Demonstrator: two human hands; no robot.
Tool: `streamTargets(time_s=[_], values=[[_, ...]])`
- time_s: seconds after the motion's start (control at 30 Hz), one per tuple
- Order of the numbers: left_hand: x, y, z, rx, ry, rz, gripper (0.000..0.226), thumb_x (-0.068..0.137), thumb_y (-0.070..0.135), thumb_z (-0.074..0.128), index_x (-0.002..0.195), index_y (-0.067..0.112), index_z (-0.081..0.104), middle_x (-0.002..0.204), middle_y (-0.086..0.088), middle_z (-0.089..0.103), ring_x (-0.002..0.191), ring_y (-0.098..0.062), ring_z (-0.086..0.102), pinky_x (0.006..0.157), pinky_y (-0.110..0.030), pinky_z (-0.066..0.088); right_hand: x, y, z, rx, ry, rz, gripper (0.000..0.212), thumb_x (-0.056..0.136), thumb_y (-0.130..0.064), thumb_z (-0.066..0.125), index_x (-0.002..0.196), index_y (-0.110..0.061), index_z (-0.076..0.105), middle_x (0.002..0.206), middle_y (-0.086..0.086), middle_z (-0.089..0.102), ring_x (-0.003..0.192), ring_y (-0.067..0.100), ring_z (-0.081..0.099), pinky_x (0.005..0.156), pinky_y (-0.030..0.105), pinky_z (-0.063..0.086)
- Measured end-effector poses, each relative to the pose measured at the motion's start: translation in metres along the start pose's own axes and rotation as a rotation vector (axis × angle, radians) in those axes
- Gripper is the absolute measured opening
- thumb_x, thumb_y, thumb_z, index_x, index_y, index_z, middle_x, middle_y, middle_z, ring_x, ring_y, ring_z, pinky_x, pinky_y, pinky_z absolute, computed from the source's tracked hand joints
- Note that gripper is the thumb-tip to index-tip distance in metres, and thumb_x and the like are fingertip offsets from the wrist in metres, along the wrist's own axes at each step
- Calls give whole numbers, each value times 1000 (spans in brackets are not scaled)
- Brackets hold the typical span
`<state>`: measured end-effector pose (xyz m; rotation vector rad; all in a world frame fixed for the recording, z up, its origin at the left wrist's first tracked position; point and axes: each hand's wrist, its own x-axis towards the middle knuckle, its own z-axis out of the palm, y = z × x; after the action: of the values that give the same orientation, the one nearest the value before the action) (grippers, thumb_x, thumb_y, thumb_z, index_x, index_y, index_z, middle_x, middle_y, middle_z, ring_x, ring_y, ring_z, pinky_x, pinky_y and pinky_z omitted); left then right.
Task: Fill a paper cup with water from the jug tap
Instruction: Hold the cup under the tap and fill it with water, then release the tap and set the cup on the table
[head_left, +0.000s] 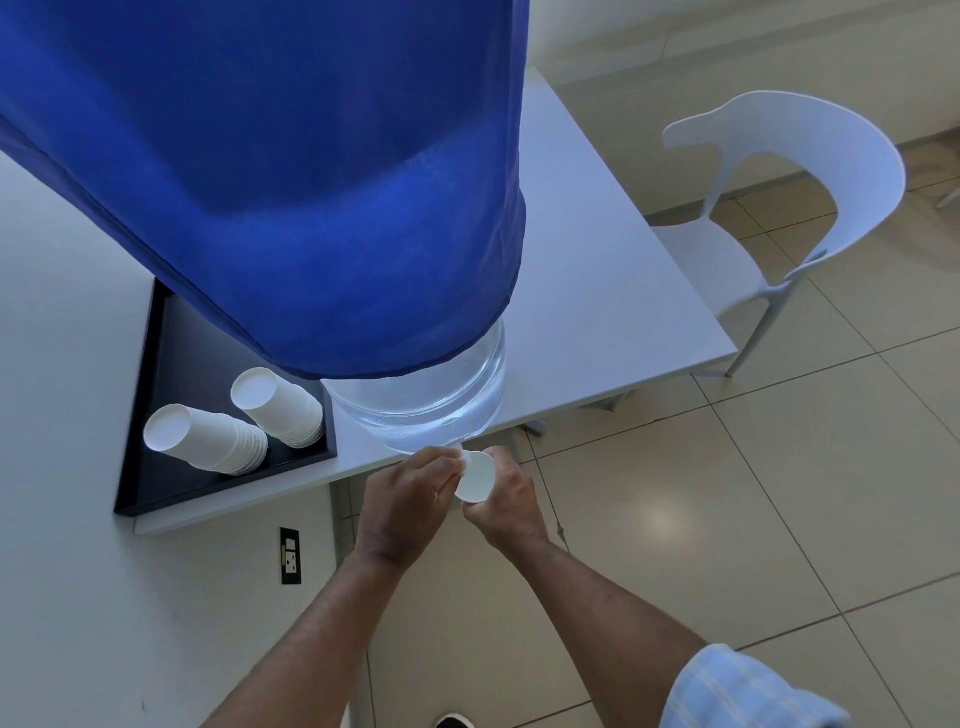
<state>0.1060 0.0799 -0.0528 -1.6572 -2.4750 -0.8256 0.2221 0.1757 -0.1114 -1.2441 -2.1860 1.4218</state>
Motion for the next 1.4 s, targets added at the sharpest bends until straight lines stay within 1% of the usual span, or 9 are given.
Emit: streamTargets(time_s=[0.13, 0.37, 0.5, 0.6, 0.73, 0.93, 1.17, 1.27, 1.4], values=[[-10, -3, 0, 23, -59, 31, 33, 78, 21, 98, 106, 20, 82, 120, 9, 81, 87, -17, 82, 66, -29, 65, 1, 2, 1, -2, 3, -6, 50, 77, -18, 85, 118, -20, 59, 100, -7, 61, 88, 14, 59, 67, 20, 49], [-5, 10, 0, -149, -89, -281, 55, 79, 41, 95, 128, 22, 79, 125, 7, 83, 90, -23, 76, 80, -27, 55, 2, 11, 3, 6, 0, 36, 49, 77, -18, 82, 119, -22, 58, 99, -5, 62, 86, 16, 59, 57, 8, 36], [-1, 12, 2, -241, -112, -374, 63, 75, 39, 97, 132, 20, 79, 115, 0, 86, 105, -24, 66, 85, -38, 63, 2, 17, -3, -3, -5, 70, 52, 76, -17, 84, 120, -22, 57, 101, -4, 64, 89, 17, 61, 62, 18, 45], [0, 10, 2, -268, -113, -408, 63, 72, 38, 99, 130, 21, 80, 112, -2, 87, 90, -26, 79, 88, -35, 62, 3, 23, -12, -14, 10, 98, 53, 75, -16, 83, 120, -22, 57, 101, -5, 64, 90, 17, 59, 59, 16, 41], [-1, 10, 3, -277, -100, -400, 64, 71, 39, 99, 129, 19, 80, 124, 1, 84, 109, -17, 80, 97, -28, 58, 4, 30, -27, -2, 44, 120, 55, 72, -10, 79, 120, -23, 57, 102, -3, 66, 91, 21, 60, 67, 25, 45], [0, 15, 3, -270, -86, -417, 61, 68, 35, 101, 124, 17, 83, 101, -20, 84, 117, -19, 53, 83, -44, 62, 5, 33, -63, 27, 146, 116, 59, 71, -14, 85, 123, -22, 59, 99, -4, 65, 91, 21, 61, 74, 28, 49], [3, 18, -3, -283, -107, -465, 59, 67, 33, 103, 122, 21, 84, 106, -14, 76, 117, -11, 54, 84, -48, 62, 17, 21, -121, 27, 260, 69, 61, 71, -16, 90, 123, -20, 60, 102, -1, 70, 89, 20, 64, 74, 24, 47], [2, 20, -4, -284, -111, -475, 57, 66, 33, 103, 120, 25, 85, 109, -2, 69, 106, -18, 66, 74, -36, 60, 32, 14, -145, 38, 305, 54, 62, 70, -16, 90, 122, -21, 57, 102, -1, 68, 90, 22, 65, 70, 21, 46], [0, 18, -2, -267, -146, -504, 57, 68, 36, 102, 121, 27, 84, 102, -13, 79, 90, -28, 76, 69, -15, 46, 61, 5, -169, 43, 344, 29, 65, 71, -15, 90, 125, -17, 55, 104, 0, 65, 93, 23, 63, 71, 22, 45]])
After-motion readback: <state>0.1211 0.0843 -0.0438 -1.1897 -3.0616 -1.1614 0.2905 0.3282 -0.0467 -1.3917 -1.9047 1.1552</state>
